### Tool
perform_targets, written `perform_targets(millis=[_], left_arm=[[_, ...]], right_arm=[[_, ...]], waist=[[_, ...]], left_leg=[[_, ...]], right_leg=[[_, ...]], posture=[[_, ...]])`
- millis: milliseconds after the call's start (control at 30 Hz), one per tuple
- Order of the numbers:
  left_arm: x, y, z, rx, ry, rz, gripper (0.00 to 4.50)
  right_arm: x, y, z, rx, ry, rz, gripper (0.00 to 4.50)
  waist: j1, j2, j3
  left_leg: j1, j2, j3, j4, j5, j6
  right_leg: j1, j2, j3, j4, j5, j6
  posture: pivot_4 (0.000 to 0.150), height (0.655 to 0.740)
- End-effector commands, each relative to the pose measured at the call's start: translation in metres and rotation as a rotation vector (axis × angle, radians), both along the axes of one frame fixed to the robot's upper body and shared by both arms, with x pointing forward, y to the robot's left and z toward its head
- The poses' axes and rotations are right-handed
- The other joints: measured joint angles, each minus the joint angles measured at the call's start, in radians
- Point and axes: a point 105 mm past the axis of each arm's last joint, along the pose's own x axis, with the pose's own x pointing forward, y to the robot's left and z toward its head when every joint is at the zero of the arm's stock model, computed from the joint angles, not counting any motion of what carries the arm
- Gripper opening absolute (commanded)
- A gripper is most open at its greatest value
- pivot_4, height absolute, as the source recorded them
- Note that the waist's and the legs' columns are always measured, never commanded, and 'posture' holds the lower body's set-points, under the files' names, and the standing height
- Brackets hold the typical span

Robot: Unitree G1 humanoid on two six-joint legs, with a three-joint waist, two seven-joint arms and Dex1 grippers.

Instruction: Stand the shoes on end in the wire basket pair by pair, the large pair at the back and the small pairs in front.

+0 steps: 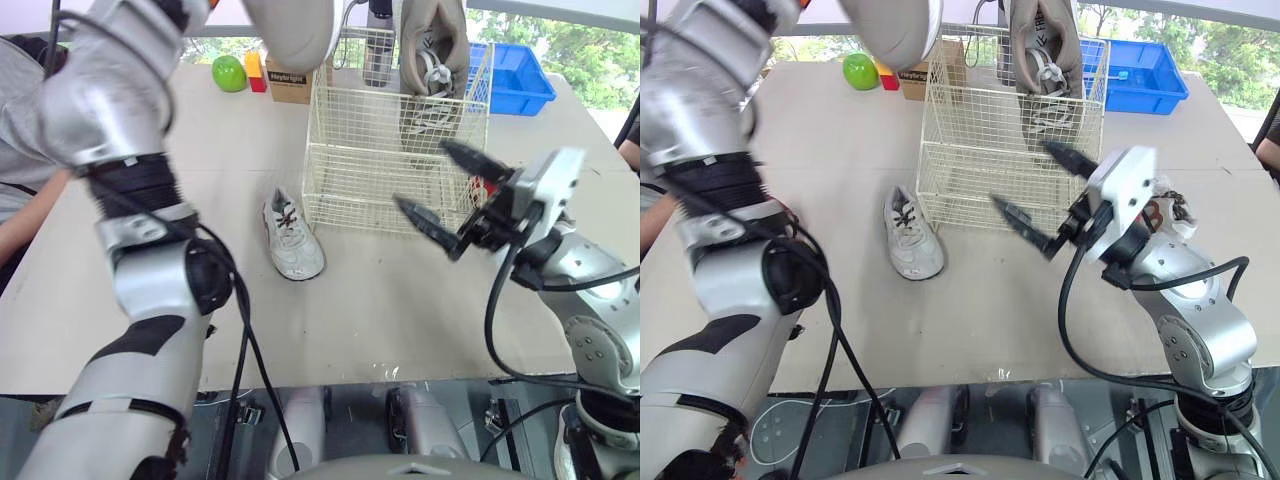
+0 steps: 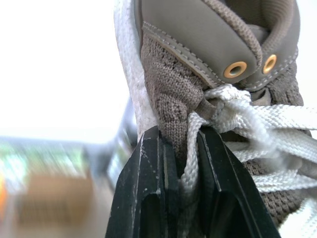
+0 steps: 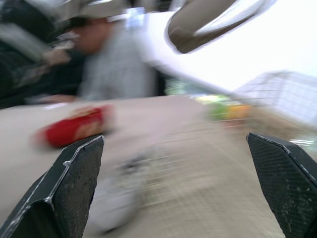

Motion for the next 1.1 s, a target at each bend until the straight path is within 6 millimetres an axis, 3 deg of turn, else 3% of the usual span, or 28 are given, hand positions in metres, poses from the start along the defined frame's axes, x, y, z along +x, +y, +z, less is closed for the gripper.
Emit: perform_targets(millis=[33, 133, 200, 300, 367, 433, 667, 733, 867, 1100], left_arm=[[-0.009, -0.027, 0.030, 0.046, -0.304, 0.108, 0.23], [-0.007, -0.053, 0.021, 0.125, -0.414, 0.160, 0.23], [-0.004, -0.060, 0.014, 0.170, -0.443, 0.193, 0.23], [0.006, -0.072, -0.014, 0.193, -0.422, 0.210, 0.23], [0.016, -0.084, -0.049, 0.258, -0.379, 0.201, 0.23], [0.025, -0.088, -0.076, 0.282, -0.316, 0.180, 0.23], [0.024, -0.089, -0.116, 0.316, -0.284, 0.127, 0.23], [0.024, -0.085, -0.121, 0.320, -0.281, 0.130, 0.23], [0.026, -0.083, -0.123, 0.338, -0.265, 0.139, 0.23], [0.030, -0.080, -0.083, 0.337, -0.299, 0.228, 0.23]], right_arm=[[-0.019, -0.011, 0.011, 0.011, -0.066, -0.096, 4.50], [-0.026, -0.018, 0.007, -0.001, -0.054, -0.140, 4.50], [-0.029, -0.021, 0.006, 0.001, -0.049, -0.155, 4.50], [-0.037, -0.033, 0.003, 0.052, -0.021, -0.171, 4.50], [-0.042, -0.041, 0.001, 0.037, -0.017, -0.202, 4.50], [-0.046, -0.047, 0.001, 0.033, -0.016, -0.227, 4.50], [-0.047, -0.057, -0.007, 0.017, 0.027, -0.251, 4.50], [-0.047, -0.059, -0.009, 0.007, 0.035, -0.254, 4.50], [-0.043, -0.059, -0.008, 0.007, 0.035, -0.240, 4.50], [-0.037, -0.054, -0.008, 0.002, 0.028, -0.222, 4.50]], waist=[[0.000, 0.000, 0.000], [-0.002, 0.000, 0.000], [-0.005, 0.000, 0.000], [-0.004, 0.000, 0.000], [-0.003, 0.000, 0.000], [-0.003, 0.000, 0.000], [0.003, 0.002, -0.006], [0.004, 0.002, -0.008], [0.006, 0.001, -0.013], [0.009, 0.001, -0.015]], left_leg=[[0.000, 0.000, 0.001, 0.000, -0.001, 0.002], [-0.002, 0.000, 0.002, 0.000, -0.002, 0.003], [-0.002, 0.000, 0.002, -0.001, -0.002, 0.003], [-0.002, 0.000, 0.003, -0.001, -0.002, 0.004], [-0.001, 0.001, 0.003, -0.001, -0.002, 0.004], [0.000, 0.000, 0.003, 0.000, -0.002, 0.004], [0.007, 0.000, 0.000, 0.001, -0.002, 0.004], [0.016, 0.000, 0.001, 0.001, -0.004, 0.005], [0.018, 0.000, 0.001, 0.001, -0.004, 0.006], [0.018, 0.000, 0.001, 0.001, -0.004, 0.006]], right_leg=[[0.000, 0.000, 0.000, -0.001, 0.000, 0.000], [-0.001, 0.000, 0.001, -0.003, 0.000, 0.000], [-0.001, 0.000, 0.001, -0.004, 0.000, 0.001], [-0.001, 0.000, 0.001, -0.003, 0.000, 0.001], [-0.001, 0.000, 0.001, -0.003, 0.000, 0.001], [0.000, 0.000, 0.002, -0.002, 0.000, 0.001], [0.010, 0.000, 0.000, -0.003, 0.000, 0.001], [0.020, 0.000, 0.000, -0.005, -0.001, 0.001], [0.021, -0.001, 0.000, -0.005, 0.000, 0.001], [0.021, 0.000, 0.000, -0.006, 0.000, 0.001]], posture=[[0.150, 0.7400], [0.150, 0.7400], [0.150, 0.7400], [0.150, 0.7400], [0.150, 0.7400], [0.150, 0.7400], [0.150, 0.7400], [0.150, 0.7400], [0.150, 0.7400], [0.150, 0.7400]])
